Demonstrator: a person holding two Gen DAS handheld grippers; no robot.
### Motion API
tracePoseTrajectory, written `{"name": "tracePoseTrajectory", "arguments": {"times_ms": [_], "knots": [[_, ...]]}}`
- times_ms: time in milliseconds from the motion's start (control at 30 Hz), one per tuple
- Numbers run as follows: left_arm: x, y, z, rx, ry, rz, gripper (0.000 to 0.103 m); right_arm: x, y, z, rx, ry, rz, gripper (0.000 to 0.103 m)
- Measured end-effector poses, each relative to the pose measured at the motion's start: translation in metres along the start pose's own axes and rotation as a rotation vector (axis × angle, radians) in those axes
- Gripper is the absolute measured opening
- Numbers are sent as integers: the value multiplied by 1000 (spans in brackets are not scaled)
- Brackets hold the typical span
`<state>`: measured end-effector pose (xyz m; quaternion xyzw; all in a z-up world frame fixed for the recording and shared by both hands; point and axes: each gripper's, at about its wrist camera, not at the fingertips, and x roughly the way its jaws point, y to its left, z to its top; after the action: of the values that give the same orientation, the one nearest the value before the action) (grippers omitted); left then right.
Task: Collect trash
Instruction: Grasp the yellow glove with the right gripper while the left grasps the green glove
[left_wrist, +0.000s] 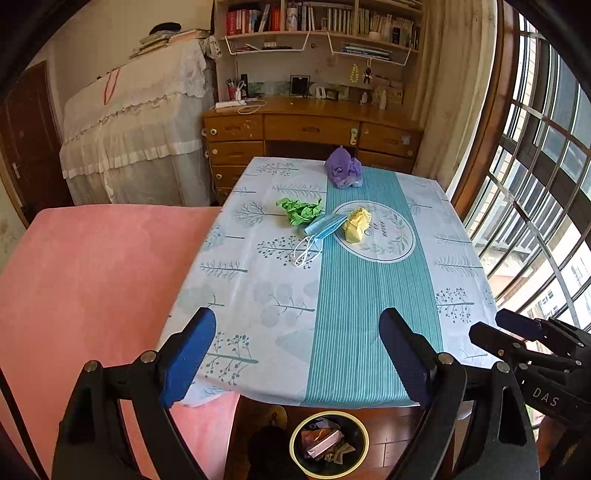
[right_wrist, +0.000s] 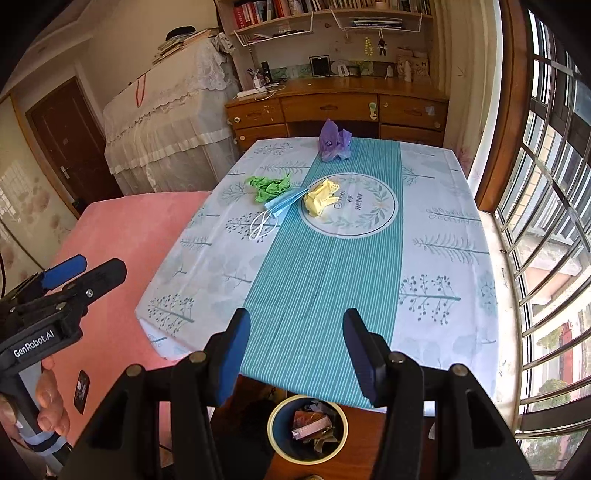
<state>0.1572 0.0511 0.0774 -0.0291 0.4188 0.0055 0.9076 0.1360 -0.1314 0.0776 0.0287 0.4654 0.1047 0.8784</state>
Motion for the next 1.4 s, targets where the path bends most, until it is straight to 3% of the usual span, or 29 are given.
{"name": "tracePoseTrajectory", "arguments": {"times_ms": [400,600,967,1033,1067,1167,1333,1400], "knots": [[191,41,132,140,197,-145,89,147,-32,106,272,126,-81,52],[278,42,179,201,273,-205,89,219,-57,143,436,174,-56,52],[380,18,201,229,458,-332,89,301,-74,178,564,251,-34,52],[393,15,200,222,496,-346,87,311,-76,176,587,274,-32,45],[400,14,198,220,516,-353,82,315,-77,174,599,286,-26,36],[419,11,192,207,580,-371,69,322,-81,165,642,307,-1,34],[436,10,185,172,632,-400,66,317,-87,155,681,301,13,32],[439,6,182,176,638,-410,57,315,-87,153,685,299,11,31]]}}
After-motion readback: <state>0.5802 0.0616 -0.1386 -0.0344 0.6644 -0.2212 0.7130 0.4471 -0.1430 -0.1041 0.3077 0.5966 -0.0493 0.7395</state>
